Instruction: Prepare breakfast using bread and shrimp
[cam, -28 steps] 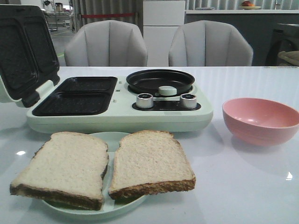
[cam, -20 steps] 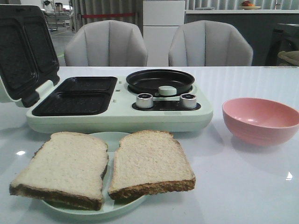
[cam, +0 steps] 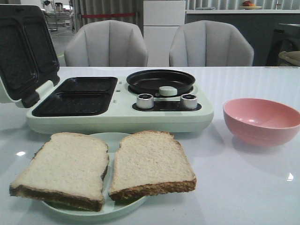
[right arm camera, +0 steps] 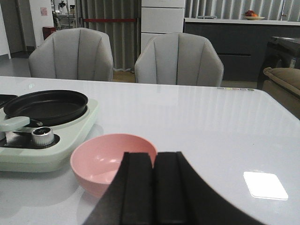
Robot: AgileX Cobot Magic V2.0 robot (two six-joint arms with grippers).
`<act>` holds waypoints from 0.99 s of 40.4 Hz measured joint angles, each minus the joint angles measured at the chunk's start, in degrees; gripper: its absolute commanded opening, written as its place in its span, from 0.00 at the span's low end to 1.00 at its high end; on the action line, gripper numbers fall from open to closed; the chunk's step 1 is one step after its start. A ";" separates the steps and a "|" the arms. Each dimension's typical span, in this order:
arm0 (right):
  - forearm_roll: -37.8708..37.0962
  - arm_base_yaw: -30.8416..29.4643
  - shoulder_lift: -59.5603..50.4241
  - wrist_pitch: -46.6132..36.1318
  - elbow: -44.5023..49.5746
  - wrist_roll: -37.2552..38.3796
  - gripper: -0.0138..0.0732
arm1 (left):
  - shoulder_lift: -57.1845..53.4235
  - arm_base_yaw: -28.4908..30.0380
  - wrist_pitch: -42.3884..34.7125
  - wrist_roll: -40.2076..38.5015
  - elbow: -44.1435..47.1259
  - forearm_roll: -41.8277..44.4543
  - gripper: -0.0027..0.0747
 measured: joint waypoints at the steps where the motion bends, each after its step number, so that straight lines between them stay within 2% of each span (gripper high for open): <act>1: 0.00 0.00 0.00 0.00 0.00 0.00 0.12 | 1.07 0.00 1.86 0.00 -1.90 0.00 0.08; 5: 0.00 0.00 0.00 0.00 0.00 0.00 0.12 | 4.74 0.00 8.89 0.00 -6.70 -0.98 0.08; 10: 0.00 0.00 0.00 0.00 0.00 0.00 0.12 | 8.06 0.00 14.24 0.00 -7.93 -2.53 0.08; 23: 0.00 0.00 0.00 0.00 0.00 0.00 0.12 | 13.17 0.00 16.05 0.00 -7.82 -3.40 0.08; 26: 0.00 0.00 0.00 0.00 0.00 0.00 0.12 | 13.66 0.00 16.45 0.00 -7.82 -3.64 0.11; 30: 0.00 0.00 0.00 0.00 0.00 0.00 0.12 | 13.76 0.00 16.93 0.00 -7.82 -3.64 0.24; 36: 0.00 0.00 0.00 0.00 0.00 0.00 0.12 | 13.76 0.00 17.06 0.00 -7.82 -3.64 0.64; 38: 0.00 0.00 0.00 0.00 0.00 0.00 0.12 | 13.80 0.00 17.06 0.00 -7.82 -3.64 0.73; 40: 0.00 0.00 0.00 0.00 0.00 0.00 0.12 | 13.90 0.00 17.06 0.00 -7.82 -3.64 0.77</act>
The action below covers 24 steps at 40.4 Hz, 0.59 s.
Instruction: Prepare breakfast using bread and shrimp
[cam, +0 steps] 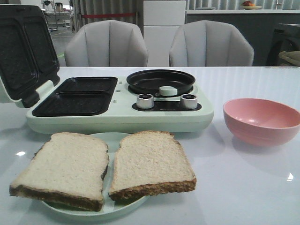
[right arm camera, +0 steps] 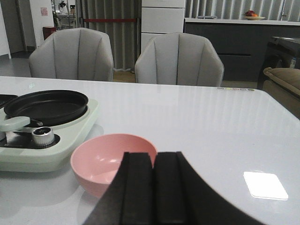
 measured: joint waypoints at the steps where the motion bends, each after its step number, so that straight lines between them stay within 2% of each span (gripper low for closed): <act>1: 0.00 0.00 0.00 0.00 0.00 0.00 0.12 | 0.05 0.00 0.00 0.00 0.00 0.00 0.78; 18: 0.00 0.00 0.00 0.00 0.00 0.00 0.12 | 0.27 0.00 -0.22 0.00 0.00 -0.62 0.77; 24: 0.00 0.00 0.00 0.00 0.00 0.00 0.12 | 1.07 0.00 3.17 5.44 0.00 -0.18 0.77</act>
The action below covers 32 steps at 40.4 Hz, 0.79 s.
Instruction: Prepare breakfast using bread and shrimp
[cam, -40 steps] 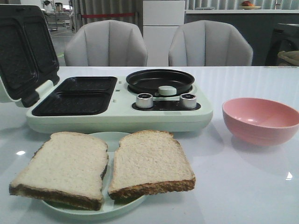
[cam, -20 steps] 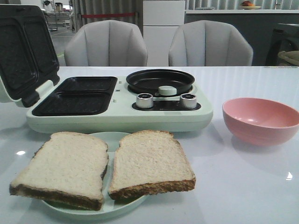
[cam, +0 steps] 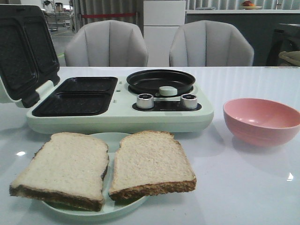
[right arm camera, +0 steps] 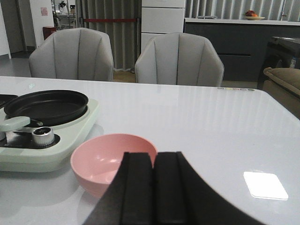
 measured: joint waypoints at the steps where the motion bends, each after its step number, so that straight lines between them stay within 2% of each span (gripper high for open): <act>1: 0.00 0.00 0.00 0.00 0.00 0.00 0.12 | 0.35 -0.14 1.04 1.73 0.00 0.00 0.77; 5: 0.00 0.00 0.00 0.00 0.00 0.00 0.12 | 2.26 -2.43 3.06 6.55 0.00 0.14 0.77; 9: 0.00 0.00 0.00 0.00 0.00 0.00 0.12 | 4.74 -7.39 4.12 8.90 0.00 3.60 0.77; 20: 0.00 0.00 0.00 0.00 0.00 0.00 0.12 | 15.90 -26.41 13.22 10.08 0.00 24.82 0.77; 25: 0.00 0.00 0.00 0.00 0.00 0.00 0.12 | 21.35 -35.21 16.08 10.06 0.00 31.78 0.77; 32: 0.00 0.00 0.00 0.00 0.00 0.00 0.12 | 29.17 -43.33 16.49 10.06 0.00 39.53 0.77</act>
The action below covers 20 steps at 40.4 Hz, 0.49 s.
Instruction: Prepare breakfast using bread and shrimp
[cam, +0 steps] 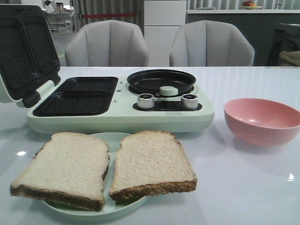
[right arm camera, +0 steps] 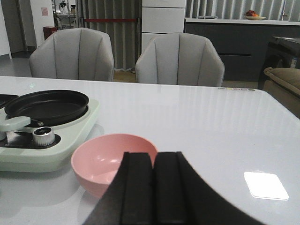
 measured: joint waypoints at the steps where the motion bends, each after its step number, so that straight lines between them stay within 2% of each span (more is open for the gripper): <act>1: 0.00 0.00 0.00 0.00 0.00 0.00 0.12 | 1.30 -0.61 0.00 0.00 0.00 0.77 0.77; 20: 0.00 0.00 0.00 0.00 0.00 0.00 0.12 | 22.38 -5.57 -3.34 0.00 -1.63 12.09 0.77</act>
